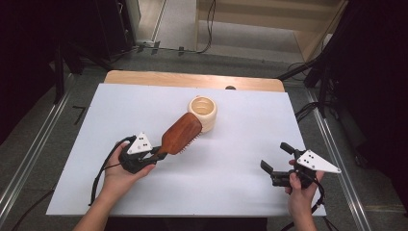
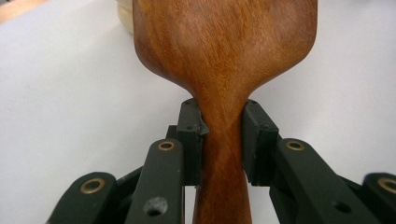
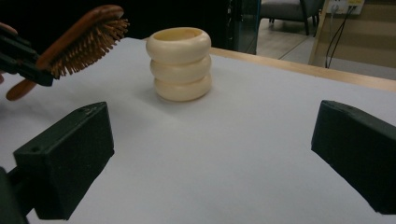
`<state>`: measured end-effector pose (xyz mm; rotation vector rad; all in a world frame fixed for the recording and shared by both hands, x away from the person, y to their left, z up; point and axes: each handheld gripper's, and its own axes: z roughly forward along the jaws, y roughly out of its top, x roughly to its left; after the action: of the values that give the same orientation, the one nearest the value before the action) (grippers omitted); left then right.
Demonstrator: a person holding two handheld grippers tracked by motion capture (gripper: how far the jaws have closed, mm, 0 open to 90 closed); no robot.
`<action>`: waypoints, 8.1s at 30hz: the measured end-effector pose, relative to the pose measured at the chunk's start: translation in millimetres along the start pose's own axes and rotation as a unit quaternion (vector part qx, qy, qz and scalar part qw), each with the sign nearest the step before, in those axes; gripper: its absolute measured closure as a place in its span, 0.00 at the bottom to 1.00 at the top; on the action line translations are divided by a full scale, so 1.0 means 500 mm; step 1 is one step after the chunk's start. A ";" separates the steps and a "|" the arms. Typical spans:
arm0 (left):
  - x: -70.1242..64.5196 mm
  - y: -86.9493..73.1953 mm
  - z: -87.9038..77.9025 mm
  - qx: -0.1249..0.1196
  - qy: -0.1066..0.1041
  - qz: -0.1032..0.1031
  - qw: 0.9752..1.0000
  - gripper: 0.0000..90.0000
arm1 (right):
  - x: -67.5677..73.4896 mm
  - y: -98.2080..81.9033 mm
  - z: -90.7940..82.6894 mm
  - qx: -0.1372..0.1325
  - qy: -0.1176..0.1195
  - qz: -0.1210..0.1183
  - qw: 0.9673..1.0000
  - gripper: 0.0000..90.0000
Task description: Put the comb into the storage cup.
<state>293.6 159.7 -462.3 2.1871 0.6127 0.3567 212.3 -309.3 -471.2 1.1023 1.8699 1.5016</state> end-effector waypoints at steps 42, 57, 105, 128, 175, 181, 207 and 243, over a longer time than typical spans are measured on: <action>-0.091 0.025 0.025 -0.126 -0.001 -0.022 0.992 0.81 | 0.181 0.146 0.175 0.006 0.102 0.058 0.993 0.00; -0.132 0.024 0.038 -0.136 -0.006 -0.006 0.991 0.81 | 0.234 0.138 0.209 0.017 0.106 0.105 0.989 0.00; -0.170 0.020 0.071 -0.142 -0.017 -0.003 0.990 0.74 | 0.239 0.074 0.244 0.023 0.125 0.224 0.966 0.55; -0.104 -0.026 0.014 -0.177 -0.011 -0.052 0.983 0.00 | 0.233 0.093 0.221 -0.007 0.112 0.149 0.983 0.56; 0.038 -0.180 -0.157 -0.201 0.115 -0.119 0.965 0.00 | 0.189 0.143 0.224 -0.015 0.107 0.096 0.990 0.56; 0.040 -0.190 -0.166 -0.196 0.119 -0.119 0.966 0.00 | 0.185 0.154 0.226 -0.016 0.104 0.092 0.990 0.56; 0.042 -0.200 -0.162 -0.201 0.116 -0.128 0.964 0.00 | 0.148 0.185 0.236 -0.032 0.088 0.093 0.991 0.56; 0.040 -0.199 -0.161 -0.200 0.114 -0.127 0.965 0.00 | 0.095 0.263 0.246 -0.064 0.068 0.097 0.991 0.56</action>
<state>243.9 276.4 -488.7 1.6728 0.8562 0.5485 320.0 -192.8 -373.2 1.1770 1.7668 1.8204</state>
